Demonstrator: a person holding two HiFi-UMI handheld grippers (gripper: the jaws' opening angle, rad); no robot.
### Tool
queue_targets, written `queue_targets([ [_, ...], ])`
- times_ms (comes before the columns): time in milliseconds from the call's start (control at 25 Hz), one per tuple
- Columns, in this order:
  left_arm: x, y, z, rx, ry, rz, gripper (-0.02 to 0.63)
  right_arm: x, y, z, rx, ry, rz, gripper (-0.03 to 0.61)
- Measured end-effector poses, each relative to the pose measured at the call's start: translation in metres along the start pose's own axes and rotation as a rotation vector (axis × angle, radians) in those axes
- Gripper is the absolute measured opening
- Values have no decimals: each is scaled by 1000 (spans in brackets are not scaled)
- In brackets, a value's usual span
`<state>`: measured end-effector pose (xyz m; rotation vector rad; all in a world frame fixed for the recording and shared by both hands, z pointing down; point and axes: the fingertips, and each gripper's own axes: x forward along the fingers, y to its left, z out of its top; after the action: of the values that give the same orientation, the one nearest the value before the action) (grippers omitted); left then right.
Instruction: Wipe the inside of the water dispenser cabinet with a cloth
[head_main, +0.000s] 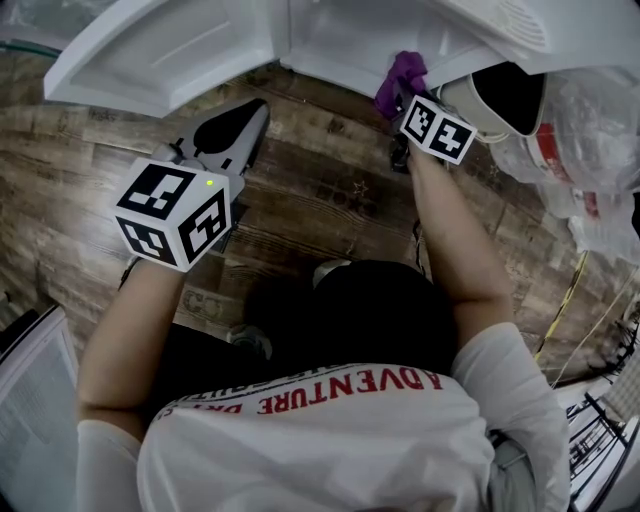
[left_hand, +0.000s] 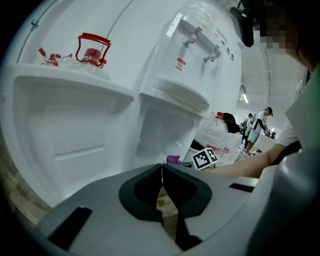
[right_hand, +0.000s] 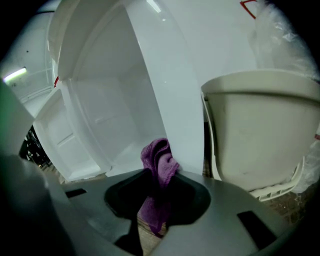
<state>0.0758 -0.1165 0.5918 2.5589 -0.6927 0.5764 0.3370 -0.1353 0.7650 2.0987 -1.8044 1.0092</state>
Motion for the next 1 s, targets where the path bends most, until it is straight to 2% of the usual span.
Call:
queue_targets([
  [280, 0, 0, 4, 13, 0, 2, 28, -22, 10, 25, -49, -67, 24, 103],
  [520, 0, -5, 8, 31, -1, -2, 28, -41, 17, 45, -32, -120, 48, 103],
  [760, 3, -8, 10, 28, -2, -8, 28, -59, 27, 67, -57, -164, 72, 103],
  [1000, 3, -8, 14, 28, -7, -11, 28, -86, 39, 104, -64, -258, 96, 103],
])
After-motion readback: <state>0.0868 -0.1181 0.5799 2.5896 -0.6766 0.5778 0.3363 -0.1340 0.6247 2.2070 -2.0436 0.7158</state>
